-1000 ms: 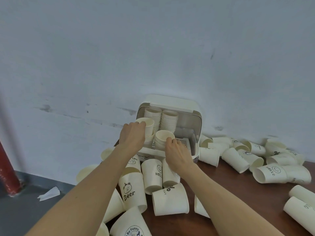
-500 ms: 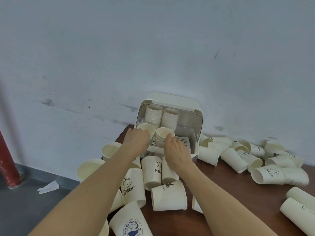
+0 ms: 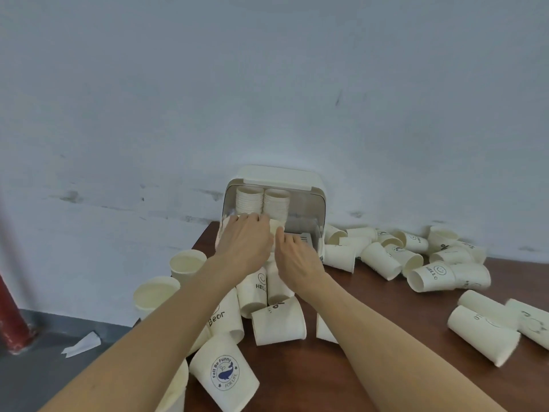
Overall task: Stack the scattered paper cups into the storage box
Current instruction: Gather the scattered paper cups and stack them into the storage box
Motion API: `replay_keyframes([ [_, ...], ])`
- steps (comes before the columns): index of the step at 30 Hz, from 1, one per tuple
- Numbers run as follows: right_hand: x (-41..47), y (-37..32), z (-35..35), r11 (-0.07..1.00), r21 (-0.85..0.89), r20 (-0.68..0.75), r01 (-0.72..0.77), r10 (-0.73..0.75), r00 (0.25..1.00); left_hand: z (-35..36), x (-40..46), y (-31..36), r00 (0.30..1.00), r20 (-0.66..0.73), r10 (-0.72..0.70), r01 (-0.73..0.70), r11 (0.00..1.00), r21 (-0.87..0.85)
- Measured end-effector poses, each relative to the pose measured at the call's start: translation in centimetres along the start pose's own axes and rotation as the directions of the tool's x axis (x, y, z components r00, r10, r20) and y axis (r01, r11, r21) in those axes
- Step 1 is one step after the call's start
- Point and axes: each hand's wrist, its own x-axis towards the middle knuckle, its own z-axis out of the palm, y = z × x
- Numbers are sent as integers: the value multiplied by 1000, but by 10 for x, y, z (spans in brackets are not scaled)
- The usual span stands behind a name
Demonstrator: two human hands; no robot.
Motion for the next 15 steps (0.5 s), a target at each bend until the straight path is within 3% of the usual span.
replay_keyframes([
  [7,-45,9,-34,994,-112,17,21,-19,1000,-30,-20,36,1000,-19,4,-7,992,-124],
  [15,-111,30,-71,982,-170,8,-85,87,996,-42,-55,85,999,31,38,-29,969,-246],
])
